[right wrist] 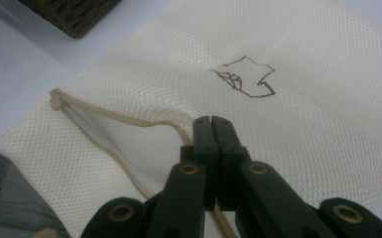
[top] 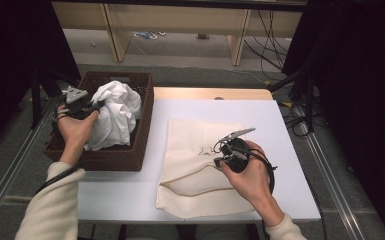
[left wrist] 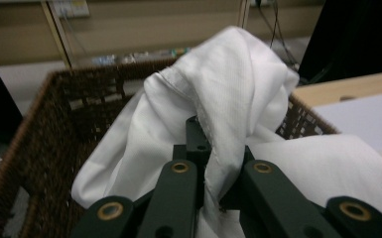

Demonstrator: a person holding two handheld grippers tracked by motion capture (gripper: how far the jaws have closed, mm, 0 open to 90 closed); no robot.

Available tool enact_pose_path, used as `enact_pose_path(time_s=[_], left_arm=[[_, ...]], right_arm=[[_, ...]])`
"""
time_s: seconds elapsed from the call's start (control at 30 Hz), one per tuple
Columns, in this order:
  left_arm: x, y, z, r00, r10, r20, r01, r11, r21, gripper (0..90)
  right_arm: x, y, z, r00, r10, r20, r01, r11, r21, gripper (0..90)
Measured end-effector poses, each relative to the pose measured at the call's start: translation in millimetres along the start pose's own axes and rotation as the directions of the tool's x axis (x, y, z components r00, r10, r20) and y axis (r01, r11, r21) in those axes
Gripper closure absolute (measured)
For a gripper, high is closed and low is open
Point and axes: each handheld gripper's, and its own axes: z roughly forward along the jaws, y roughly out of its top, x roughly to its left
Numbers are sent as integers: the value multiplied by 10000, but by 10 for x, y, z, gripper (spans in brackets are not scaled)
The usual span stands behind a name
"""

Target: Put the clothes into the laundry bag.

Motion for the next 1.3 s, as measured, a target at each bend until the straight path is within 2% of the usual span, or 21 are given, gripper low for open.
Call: enact_pose_path(time_s=[0.13, 0.17, 0.3, 0.43, 0.53, 0.73, 0.87, 0.93, 1.03, 1.07, 1.1, 1.17, 1.2, 1.3], left_arm=[[-35, 124, -170, 10000, 7, 77, 0, 9963, -865, 865], [-53, 147, -219, 9999, -105, 37, 108, 9954, -954, 865], [-100, 240, -378, 9998, -118, 167, 142, 9881, -1535, 865], [-136, 306, -519, 9980, -196, 604, 314, 9790, -2014, 865], [-141, 340, -596, 9968, -216, 764, 382, 9740, -2232, 865], [-168, 395, -735, 9956, 10, 935, 237, 9644, -2633, 865], [-198, 441, -856, 9947, 267, 990, 45, 9531, -3025, 865], [-220, 473, -925, 9941, 298, 1038, 51, 9470, -3212, 865], [-243, 533, -1038, 9928, 407, 1124, 8, 9379, -3469, 865], [-252, 559, -1081, 9922, 485, 1147, -39, 9327, -3606, 865], [-262, 583, -1127, 9916, 575, 1162, -106, 9293, -3692, 865], [-277, 618, -1193, 9899, 815, 1161, -315, 9243, -3803, 865], [-290, 630, -1223, 9893, 852, 1182, -334, 9223, -3851, 865], [-327, 659, -1310, 9861, 996, 1327, -380, 9141, -4037, 865]], right_arm=[[-7, 2, 0, 10000, -94, 16, 94, 10000, -21, 900], [-7, 2, -2, 9999, -103, -12, 103, 9999, -27, 900], [-11, 2, -3, 9999, -151, -6, 151, 9999, -45, 900], [-5, 2, -1, 10000, -78, 15, 78, 10000, -17, 900], [-10, 2, 0, 9999, -140, 3, 140, 9999, -34, 900], [-11, 1, -1, 10000, -93, 3, 93, 10000, -3, 900], [-3, 0, -7, 10000, 21, 10, -21, 10000, -49, 900], [-11, 1, 0, 10000, -77, 9, 77, 10000, -18, 900], [-7, -1, 0, 10000, 21, 9, -21, 10000, -6, 900], [-14, 1, -1, 9999, -101, 41, 102, 9999, -23, 900], [-7, -1, -4, 10000, -20, 10, 20, 10000, 11, 900], [-11, -1, -2, 10000, -73, 48, 74, 10000, -61, 900], [-1, -1, -6, 10000, 69, 34, -69, 10000, 30, 900], [-10, -1, 0, 10000, -17, 71, 18, 10000, -33, 900]])
